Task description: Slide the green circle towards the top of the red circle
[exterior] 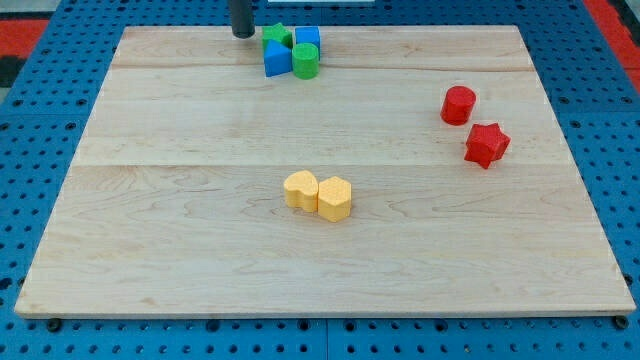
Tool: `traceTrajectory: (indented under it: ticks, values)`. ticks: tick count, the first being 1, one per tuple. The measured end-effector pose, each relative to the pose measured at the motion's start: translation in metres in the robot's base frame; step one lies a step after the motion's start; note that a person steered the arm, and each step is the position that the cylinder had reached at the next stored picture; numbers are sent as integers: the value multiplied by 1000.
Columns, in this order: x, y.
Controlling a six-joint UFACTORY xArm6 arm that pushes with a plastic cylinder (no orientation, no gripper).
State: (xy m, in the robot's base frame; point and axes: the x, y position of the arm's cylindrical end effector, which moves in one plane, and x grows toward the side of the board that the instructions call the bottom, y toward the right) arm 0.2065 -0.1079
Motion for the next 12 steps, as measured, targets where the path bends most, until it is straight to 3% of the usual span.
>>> traceTrajectory:
  ticks: [2, 4, 5, 6, 8, 10, 12]
  values:
    - [39, 28]
    - [35, -85]
    - [5, -87]
    - [-14, -72]
    - [-13, 28]
    - [69, 65]
    - [97, 119]
